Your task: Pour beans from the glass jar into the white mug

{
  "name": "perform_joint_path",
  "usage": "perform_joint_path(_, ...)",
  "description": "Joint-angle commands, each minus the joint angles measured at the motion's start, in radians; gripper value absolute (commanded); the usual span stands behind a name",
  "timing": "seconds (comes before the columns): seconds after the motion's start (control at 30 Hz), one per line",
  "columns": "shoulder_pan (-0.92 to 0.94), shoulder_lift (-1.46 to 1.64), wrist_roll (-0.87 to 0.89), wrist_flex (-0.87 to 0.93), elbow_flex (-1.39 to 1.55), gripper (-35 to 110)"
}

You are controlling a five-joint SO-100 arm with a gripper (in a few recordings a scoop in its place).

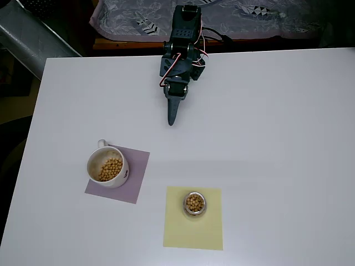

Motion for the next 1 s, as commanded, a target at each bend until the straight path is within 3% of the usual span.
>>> perform_joint_path(0.0, -0.031, 0.032, 0.066, 0.091, 0.011, 0)
perform_joint_path(0.3, -0.035, 0.038, 0.132, 0.141, 0.011, 0)
perform_joint_path(0.97, -0.071, 0.038, 0.091, 0.143, 0.011, 0)
